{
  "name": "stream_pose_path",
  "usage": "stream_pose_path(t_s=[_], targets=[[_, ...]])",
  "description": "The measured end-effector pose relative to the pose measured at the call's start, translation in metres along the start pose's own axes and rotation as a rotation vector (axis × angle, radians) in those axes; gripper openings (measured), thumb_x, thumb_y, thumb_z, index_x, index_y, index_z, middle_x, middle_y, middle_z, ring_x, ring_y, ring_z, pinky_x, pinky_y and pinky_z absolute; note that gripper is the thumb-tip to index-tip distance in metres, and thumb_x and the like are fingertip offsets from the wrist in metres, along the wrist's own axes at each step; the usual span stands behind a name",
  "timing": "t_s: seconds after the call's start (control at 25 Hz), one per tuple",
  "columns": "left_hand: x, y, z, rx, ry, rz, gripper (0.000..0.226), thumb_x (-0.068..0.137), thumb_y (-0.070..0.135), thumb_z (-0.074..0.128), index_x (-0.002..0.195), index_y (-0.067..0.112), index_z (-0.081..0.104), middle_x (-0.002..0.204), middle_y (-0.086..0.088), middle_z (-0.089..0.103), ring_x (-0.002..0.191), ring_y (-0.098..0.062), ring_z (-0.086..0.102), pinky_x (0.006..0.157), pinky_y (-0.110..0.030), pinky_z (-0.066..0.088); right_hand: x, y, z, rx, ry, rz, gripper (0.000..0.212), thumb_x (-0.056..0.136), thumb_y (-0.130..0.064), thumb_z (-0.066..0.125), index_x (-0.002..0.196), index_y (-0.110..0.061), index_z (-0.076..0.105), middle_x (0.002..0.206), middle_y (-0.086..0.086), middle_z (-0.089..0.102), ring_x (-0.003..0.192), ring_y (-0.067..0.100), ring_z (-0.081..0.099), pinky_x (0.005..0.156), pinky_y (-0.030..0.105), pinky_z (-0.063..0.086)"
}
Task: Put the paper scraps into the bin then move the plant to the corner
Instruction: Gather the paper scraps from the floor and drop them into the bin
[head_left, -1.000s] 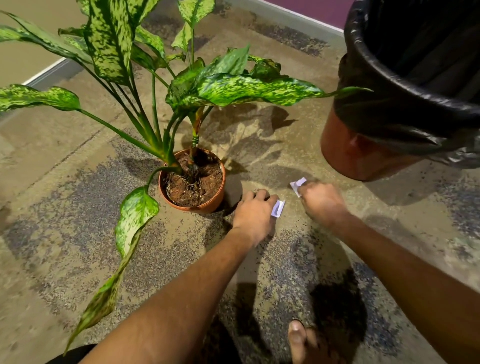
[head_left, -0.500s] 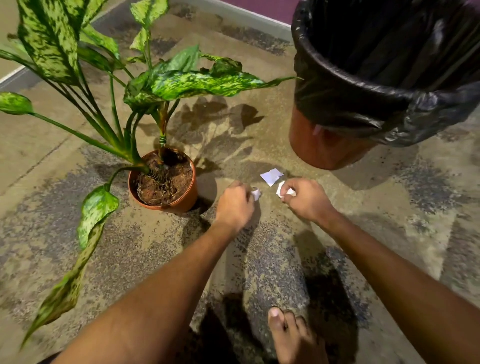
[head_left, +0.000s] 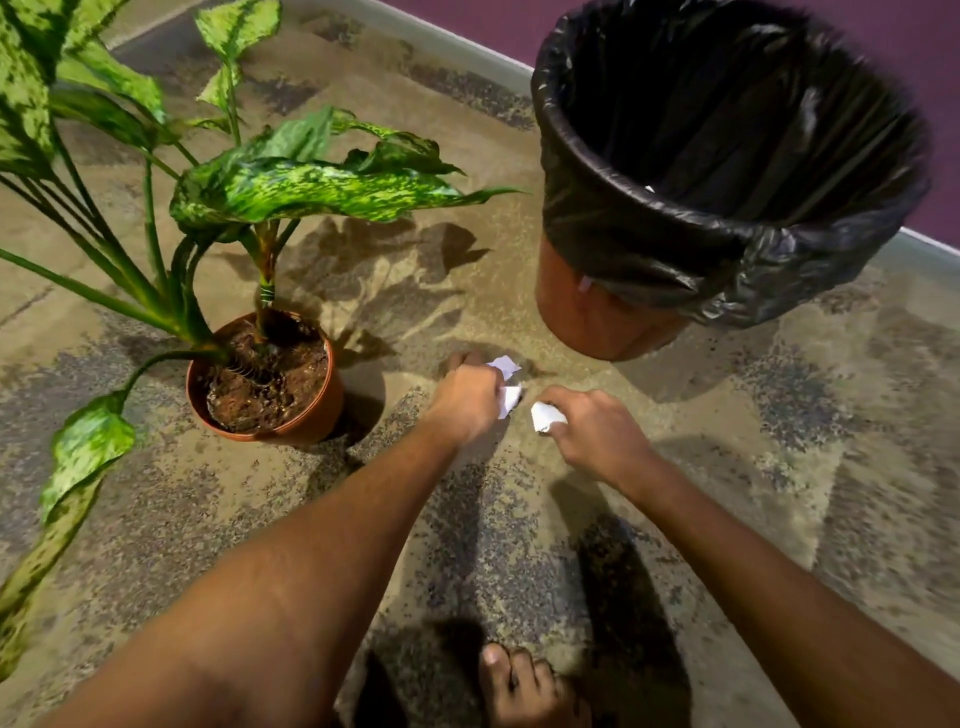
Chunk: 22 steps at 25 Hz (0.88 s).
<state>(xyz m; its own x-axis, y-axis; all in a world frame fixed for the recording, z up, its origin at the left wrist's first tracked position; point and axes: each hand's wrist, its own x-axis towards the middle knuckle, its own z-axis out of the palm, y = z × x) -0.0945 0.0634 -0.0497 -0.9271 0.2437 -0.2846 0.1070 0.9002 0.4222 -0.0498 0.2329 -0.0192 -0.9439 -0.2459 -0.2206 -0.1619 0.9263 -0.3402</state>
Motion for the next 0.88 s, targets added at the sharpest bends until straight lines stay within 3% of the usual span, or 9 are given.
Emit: stream_pose_path(t_s=[0.16,0.28,0.36,0.44,0.52,0.68,0.8,0.88], targets=[[0.011,0.000,-0.005,0.180,-0.035,-0.040,0.025,0.094,0.004,0.045,0.110,-0.002,0.063,0.115,-0.020,0.065,0.104,-0.034,0.062,0.086,-0.037,0.047,-0.006,-0.002,-0.026,0.076,0.043,-0.004,0.019,0.090,-0.015,0.053,0.102,-0.019,0.069,0.097,0.006,0.074,0.096,0.032,0.061,0.079,0.034,0.045],[0.012,0.002,-0.010,0.195,-0.064,-0.093,0.021,0.093,0.000,0.047,0.107,-0.005,0.063,0.109,-0.021,0.067,0.101,-0.035,0.063,0.082,-0.037,0.049,-0.007,-0.015,-0.049,0.122,0.058,-0.002,0.021,0.088,-0.011,0.054,0.092,-0.020,0.073,0.085,0.006,0.074,0.085,0.030,0.064,0.070,0.030,0.046],[0.007,0.006,-0.013,0.125,-0.033,-0.135,0.016,0.092,0.002,0.052,0.100,-0.005,0.065,0.099,-0.020,0.068,0.091,-0.033,0.065,0.074,-0.036,0.048,-0.009,-0.026,-0.066,0.163,0.092,-0.007,0.023,0.087,-0.010,0.055,0.091,-0.022,0.074,0.086,0.006,0.073,0.083,0.028,0.064,0.072,0.031,0.051],[-0.001,0.010,-0.021,-0.049,0.088,-0.174,0.012,0.090,0.006,0.057,0.094,-0.002,0.065,0.085,-0.015,0.066,0.074,-0.028,0.061,0.064,-0.032,0.044,-0.015,-0.036,-0.085,0.222,0.165,-0.049,0.021,0.087,-0.010,0.059,0.092,-0.022,0.074,0.092,0.002,0.073,0.086,0.022,0.065,0.079,0.036,0.055],[-0.004,0.014,-0.039,-0.157,0.301,-0.174,0.013,0.090,0.006,0.056,0.095,-0.001,0.066,0.091,-0.015,0.068,0.077,-0.026,0.062,0.065,-0.030,0.046,-0.027,-0.045,-0.109,0.323,0.352,-0.156,0.019,0.085,-0.006,0.063,0.093,-0.017,0.076,0.094,0.000,0.075,0.086,0.017,0.068,0.081,0.039,0.056],[-0.016,0.050,-0.089,-0.377,0.794,0.062,0.016,0.091,0.011,0.055,0.096,0.004,0.069,0.105,-0.013,0.063,0.089,-0.023,0.061,0.079,-0.029,0.049,-0.032,-0.056,-0.153,0.422,0.747,-0.317,0.018,0.082,0.002,0.062,0.087,-0.010,0.075,0.096,-0.002,0.074,0.092,0.009,0.069,0.084,0.026,0.055],[-0.030,0.079,-0.128,-0.506,0.989,0.225,0.019,0.093,0.017,0.055,0.102,0.009,0.070,0.103,-0.011,0.063,0.088,-0.021,0.060,0.077,-0.029,0.049,-0.016,-0.054,-0.179,0.437,0.812,-0.262,0.016,0.085,0.003,0.058,0.091,-0.003,0.072,0.102,0.004,0.072,0.102,0.011,0.066,0.089,0.024,0.051],[-0.036,0.095,-0.149,-0.459,1.097,0.362,0.019,0.091,0.015,0.056,0.099,0.009,0.071,0.097,-0.010,0.064,0.087,-0.022,0.060,0.076,-0.027,0.048,-0.018,-0.040,-0.198,0.339,0.896,-0.234,0.018,0.083,-0.002,0.056,0.085,-0.009,0.073,0.098,-0.001,0.072,0.092,0.006,0.066,0.081,0.017,0.050]])
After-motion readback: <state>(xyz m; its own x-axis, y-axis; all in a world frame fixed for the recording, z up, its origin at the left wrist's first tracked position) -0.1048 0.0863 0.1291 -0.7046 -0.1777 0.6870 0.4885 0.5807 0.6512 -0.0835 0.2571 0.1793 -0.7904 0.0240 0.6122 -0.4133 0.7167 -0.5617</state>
